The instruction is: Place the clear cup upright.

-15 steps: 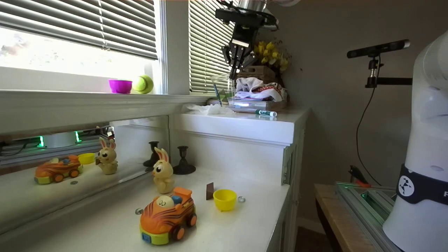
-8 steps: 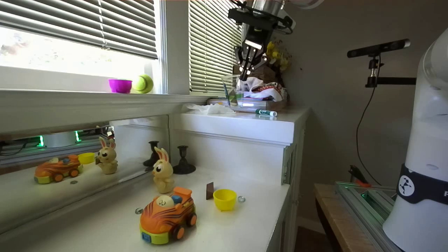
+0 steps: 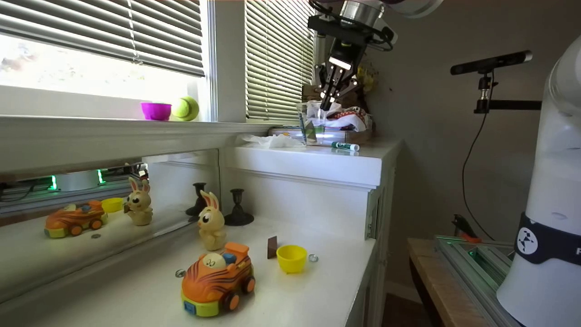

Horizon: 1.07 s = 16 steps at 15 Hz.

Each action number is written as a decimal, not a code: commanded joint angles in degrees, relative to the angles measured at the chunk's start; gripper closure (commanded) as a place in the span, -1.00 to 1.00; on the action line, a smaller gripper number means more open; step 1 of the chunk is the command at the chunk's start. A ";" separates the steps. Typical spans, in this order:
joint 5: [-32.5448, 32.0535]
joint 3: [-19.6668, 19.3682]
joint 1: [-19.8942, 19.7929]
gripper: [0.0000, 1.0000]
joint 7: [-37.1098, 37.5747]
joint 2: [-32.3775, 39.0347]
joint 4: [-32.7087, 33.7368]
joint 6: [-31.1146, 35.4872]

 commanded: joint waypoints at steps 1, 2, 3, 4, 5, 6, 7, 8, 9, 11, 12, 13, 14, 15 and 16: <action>2.36 0.05 -0.87 0.96 0.44 -3.77 -2.56 1.34; 2.94 -0.15 -0.74 0.55 0.30 -2.65 -0.52 0.27; 3.25 -0.15 -0.89 0.34 0.29 -2.82 -0.63 0.36; 3.77 -0.29 -0.90 0.24 0.19 -2.94 -0.54 0.15; 4.07 -0.23 -1.07 0.12 0.23 -3.26 -0.82 0.25; 4.32 -0.26 -1.17 -0.05 0.18 -3.46 -0.98 0.23; 4.44 -0.29 -1.26 -0.17 0.09 -3.59 -0.99 0.18; 4.51 -0.28 -1.35 -0.33 0.02 -3.70 -0.98 0.07; 4.62 -0.28 -1.41 -0.45 -0.02 -3.75 -0.99 0.08; 4.20 0.11 -1.72 -0.73 -0.25 -4.31 -0.99 -0.02; 3.98 0.33 -1.70 -0.89 -0.56 -5.19 -0.99 -1.15; 3.96 0.29 -0.96 -0.97 -1.98 -6.38 -0.18 -5.70; 3.66 0.50 -0.57 -1.00 -3.13 -7.21 0.94 -9.80; 3.35 0.66 -0.26 -1.00 -4.19 -8.37 2.01 -13.58; 3.08 0.71 0.40 -1.00 -5.94 -9.43 3.83 -18.71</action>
